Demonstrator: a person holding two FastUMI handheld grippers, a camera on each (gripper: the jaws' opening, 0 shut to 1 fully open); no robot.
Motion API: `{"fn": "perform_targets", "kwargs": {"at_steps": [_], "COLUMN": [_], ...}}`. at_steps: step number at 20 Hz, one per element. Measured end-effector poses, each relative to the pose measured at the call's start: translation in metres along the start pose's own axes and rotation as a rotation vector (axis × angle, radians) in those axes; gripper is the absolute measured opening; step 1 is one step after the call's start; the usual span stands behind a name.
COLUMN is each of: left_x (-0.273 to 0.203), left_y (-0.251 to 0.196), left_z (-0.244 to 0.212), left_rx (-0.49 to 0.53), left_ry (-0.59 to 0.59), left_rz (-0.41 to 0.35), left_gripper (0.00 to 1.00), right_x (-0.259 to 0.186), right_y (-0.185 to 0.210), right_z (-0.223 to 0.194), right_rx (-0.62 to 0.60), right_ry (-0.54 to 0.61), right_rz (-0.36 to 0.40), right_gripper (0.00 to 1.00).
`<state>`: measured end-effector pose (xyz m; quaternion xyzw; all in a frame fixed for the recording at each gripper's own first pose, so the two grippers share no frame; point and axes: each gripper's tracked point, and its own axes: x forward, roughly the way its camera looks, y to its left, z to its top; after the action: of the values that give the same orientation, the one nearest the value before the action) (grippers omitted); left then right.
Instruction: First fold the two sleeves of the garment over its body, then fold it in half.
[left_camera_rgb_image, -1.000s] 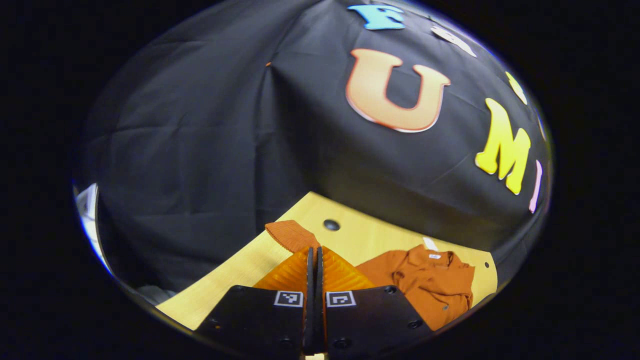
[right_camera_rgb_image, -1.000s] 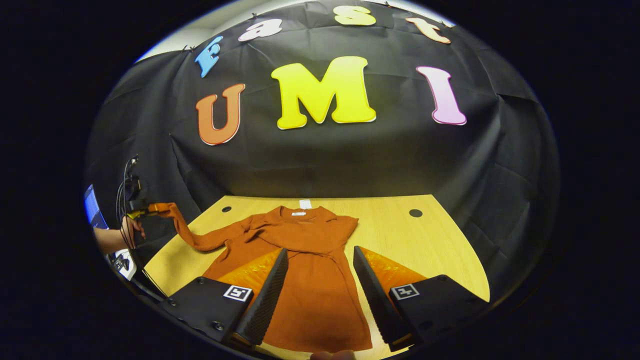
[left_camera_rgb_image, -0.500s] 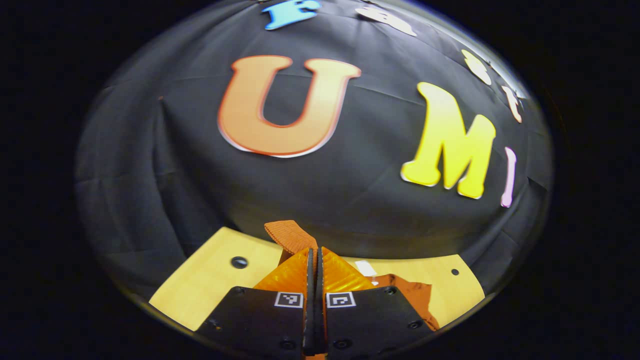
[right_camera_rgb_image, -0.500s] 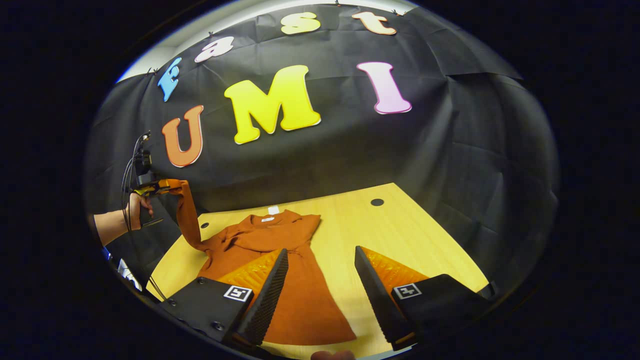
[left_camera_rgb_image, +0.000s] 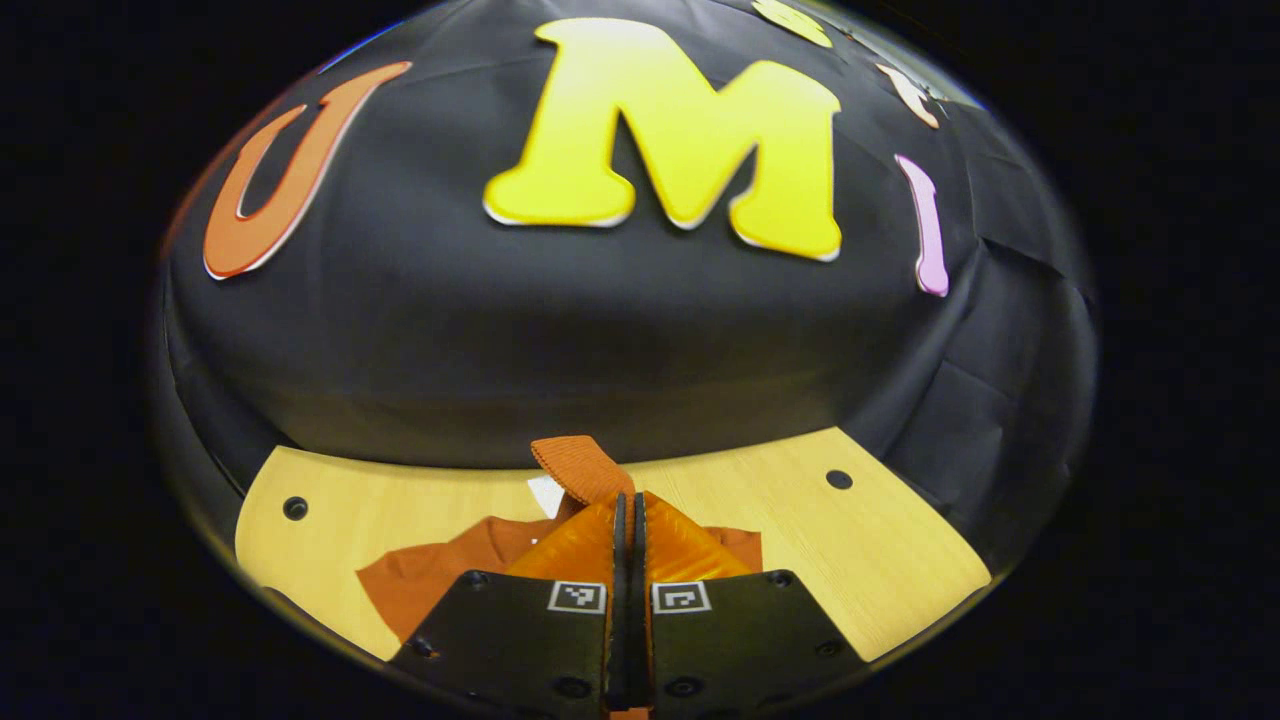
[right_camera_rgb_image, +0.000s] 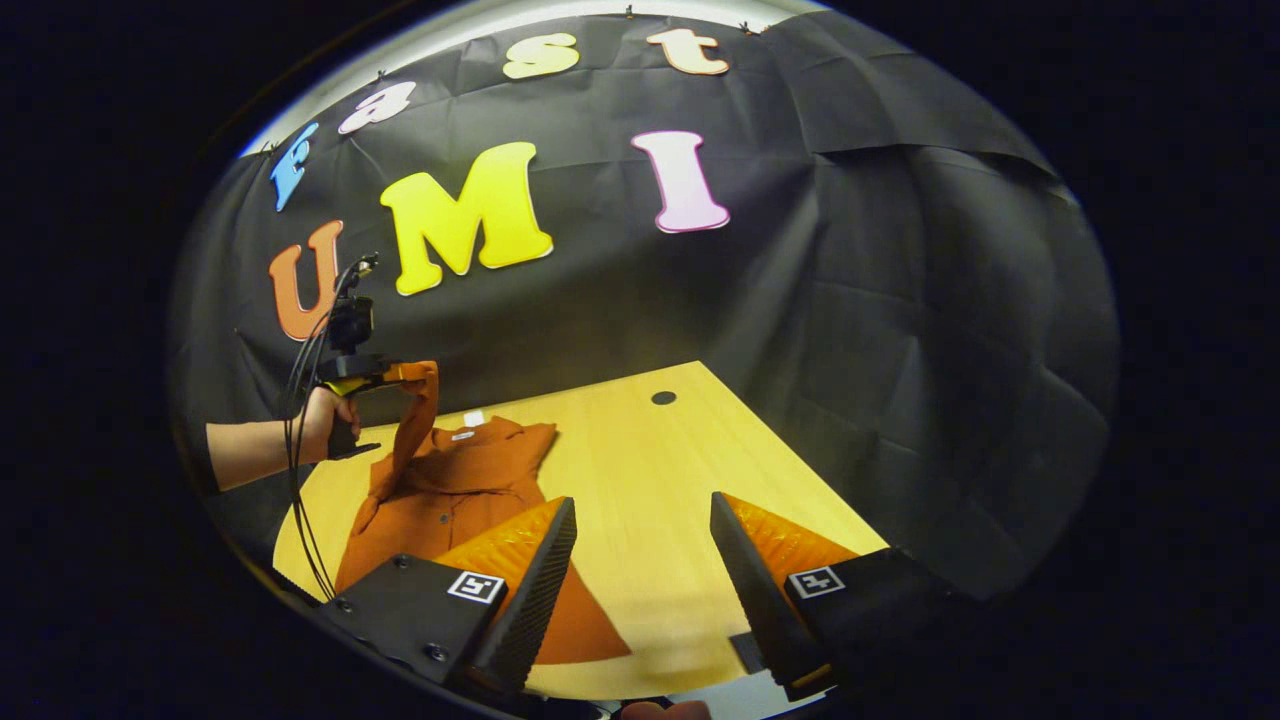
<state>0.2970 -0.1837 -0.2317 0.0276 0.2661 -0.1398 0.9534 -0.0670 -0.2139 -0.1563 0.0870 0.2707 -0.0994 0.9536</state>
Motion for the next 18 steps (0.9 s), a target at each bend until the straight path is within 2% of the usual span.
{"fn": "perform_targets", "kwargs": {"at_steps": [3,6,9,11,12,14,16,18], "left_x": [0.026,0.048,0.063,0.071,0.074,0.071,0.061,0.037], "left_y": [-0.018,-0.05,-0.071,-0.094,-0.107,-0.116,-0.127,-0.121], "left_z": [-0.046,-0.09,-0.116,-0.138,-0.141,-0.127,-0.116,-0.093], "left_rx": [0.117,0.194,0.325,0.347,0.352,0.32,0.241,0.212], "left_ry": [0.089,0.151,0.18,0.233,0.235,0.181,0.139,0.086], "left_rz": [0.089,0.122,0.162,0.1,0.069,0.04,-0.013,-0.006], "left_gripper": [0.03,0.03,0.06,0.1,0.15,0.58,1.0,1.0], "right_x": [-0.017,-0.03,-0.036,-0.04,-0.04,-0.037,-0.032,-0.024], "right_y": [-0.02,-0.034,-0.038,-0.037,-0.035,-0.031,-0.022,-0.008], "right_z": [-0.004,-0.009,-0.011,-0.008,-0.009,-0.013,-0.012,-0.008], "right_rx": [-0.004,-0.003,-0.014,-0.043,-0.05,-0.043,-0.046,-0.056], "right_ry": [0.022,0.045,0.063,0.057,0.06,0.072,0.069,0.055], "right_rz": [-0.062,-0.105,-0.117,-0.117,-0.111,-0.098,-0.075,-0.039], "right_gripper": [0.87,0.87,0.87,0.87,0.87,0.88,0.88,0.88]}}
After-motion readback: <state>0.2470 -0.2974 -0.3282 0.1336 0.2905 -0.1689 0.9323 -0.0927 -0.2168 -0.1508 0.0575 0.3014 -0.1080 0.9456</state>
